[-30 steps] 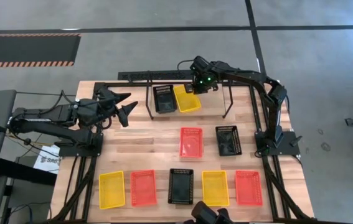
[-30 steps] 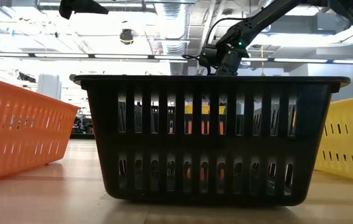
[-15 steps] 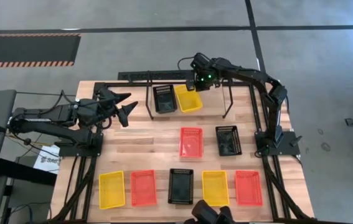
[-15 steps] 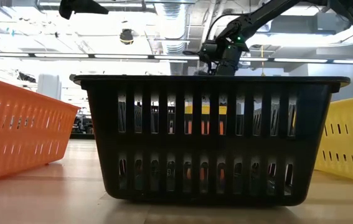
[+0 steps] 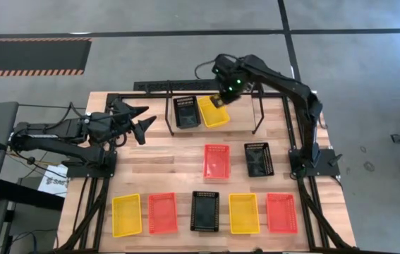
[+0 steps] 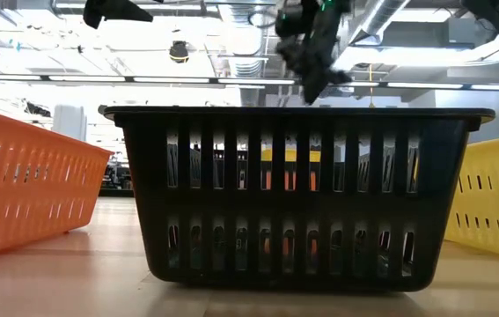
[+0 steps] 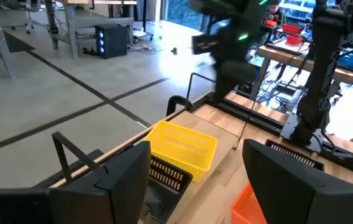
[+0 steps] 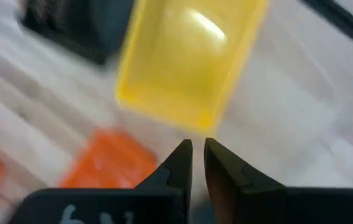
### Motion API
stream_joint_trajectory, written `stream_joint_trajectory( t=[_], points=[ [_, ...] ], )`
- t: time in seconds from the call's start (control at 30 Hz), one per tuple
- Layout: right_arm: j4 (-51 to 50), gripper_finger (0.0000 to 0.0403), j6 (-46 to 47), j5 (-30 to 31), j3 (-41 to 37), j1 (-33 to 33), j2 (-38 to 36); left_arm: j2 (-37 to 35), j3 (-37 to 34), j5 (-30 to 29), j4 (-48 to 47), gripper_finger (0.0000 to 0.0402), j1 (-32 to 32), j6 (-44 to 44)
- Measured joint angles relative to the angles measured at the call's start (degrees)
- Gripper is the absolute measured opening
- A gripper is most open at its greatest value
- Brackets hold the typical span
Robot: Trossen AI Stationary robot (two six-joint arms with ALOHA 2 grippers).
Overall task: Stack baskets on shelf by color
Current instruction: Put the top orange bin on the shelf
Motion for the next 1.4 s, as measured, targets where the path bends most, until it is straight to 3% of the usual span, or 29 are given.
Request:
stream_joint_trajectory(
  t=[0.1,0.17,0.4,0.63,0.73,0.97,1.13,1.4],
  points=[
    [-4.0,0.0064,0.0,5.6,2.9,3.9,-2.1,0.0,0.0,0.2,-0.4,0.0242,0.0,0.0],
    [-2.5,0.0064,1.1,4.8,2.8,6.2,-6.0,0.0,0.0,0.2,-1.0,0.0242,0.0,0.0],
    [-3.9,0.0064,16.0,13.8,-0.1,18.4,-18.6,0.0,0.0,0.3,-1.8,0.0242,0.0,-0.5],
    [-4.3,0.0064,36.3,23.4,-12.7,33.5,-29.6,0.0,0.0,0.5,-2.7,0.0242,0.0,-0.5],
    [-4.2,0.0064,46.0,24.5,-20.0,39.0,-32.1,0.0,0.0,0.7,-3.2,0.0242,0.0,-0.5],
    [8.8,0.0064,57.7,27.3,-34.8,45.9,-30.4,0.0,0.0,0.7,-3.2,0.0242,0.0,-0.5],
    [17.0,0.0064,57.1,26.8,-38.2,44.4,-24.9,0.0,0.0,0.9,-3.1,0.0242,0.0,-0.6],
    [22.7,0.0064,49.0,17.5,-38.1,39.4,-16.2,0.0,0.0,3.0,-3.1,0.0242,0.0,-1.7]
  ],
)
